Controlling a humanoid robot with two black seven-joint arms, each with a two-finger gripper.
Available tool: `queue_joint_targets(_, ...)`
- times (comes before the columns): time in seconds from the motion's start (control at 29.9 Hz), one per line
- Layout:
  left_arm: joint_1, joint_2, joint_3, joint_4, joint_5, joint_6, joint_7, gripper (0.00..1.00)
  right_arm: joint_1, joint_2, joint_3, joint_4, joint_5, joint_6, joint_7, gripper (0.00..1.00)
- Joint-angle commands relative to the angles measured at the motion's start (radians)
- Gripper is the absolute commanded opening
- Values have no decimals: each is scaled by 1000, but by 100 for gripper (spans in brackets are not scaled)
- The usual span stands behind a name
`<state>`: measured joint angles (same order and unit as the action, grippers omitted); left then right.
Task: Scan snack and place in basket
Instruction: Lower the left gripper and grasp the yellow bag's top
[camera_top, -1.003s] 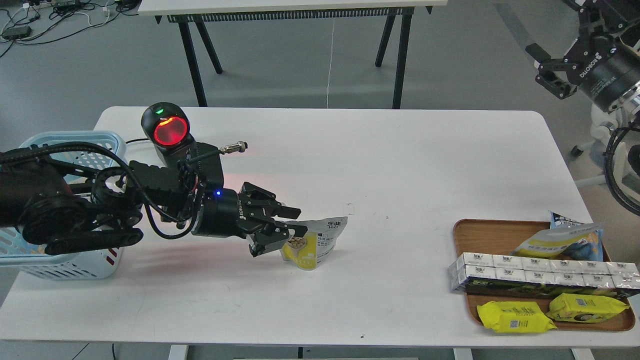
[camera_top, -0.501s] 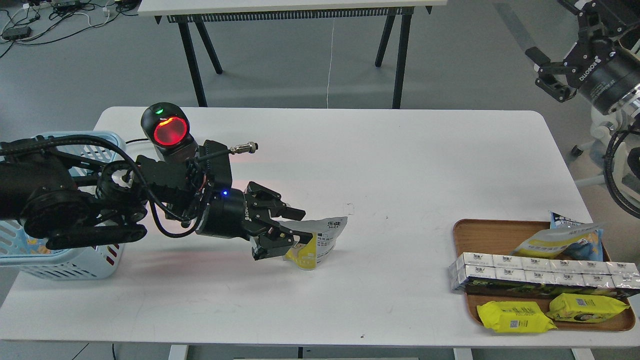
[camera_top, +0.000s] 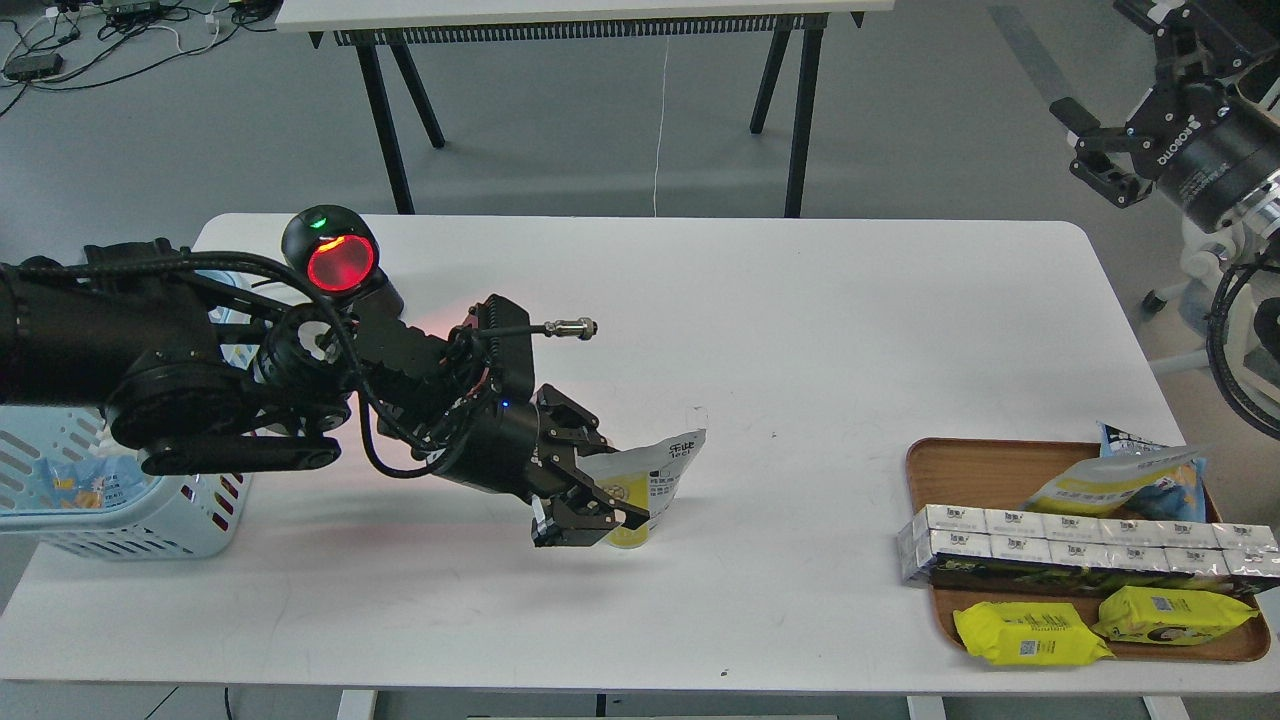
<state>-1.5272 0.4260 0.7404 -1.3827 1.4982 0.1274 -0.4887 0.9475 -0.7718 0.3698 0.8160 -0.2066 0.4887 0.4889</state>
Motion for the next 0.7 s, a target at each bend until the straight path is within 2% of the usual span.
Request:
queue_joint_targets(0.0, -17, -1, 1, 5, -1, -31, 0, 56, -3, 0, 0, 0, 0, 0, 0, 100)
queue_joint_targets(0.3, -42, 0, -1, 8, -1, -51, 0, 55, -3, 2, 0, 2, 1, 0, 0, 100)
queue_joint_targets(0.5, -44, -1, -12, 10, -13, -51, 0, 48, -9, 2, 0, 2, 1, 0, 0, 100)
queue_joint_targets(0.67, -51, -1, -16, 10, -18, -51, 0, 48, -10, 2, 0, 3, 1, 0, 0, 100)
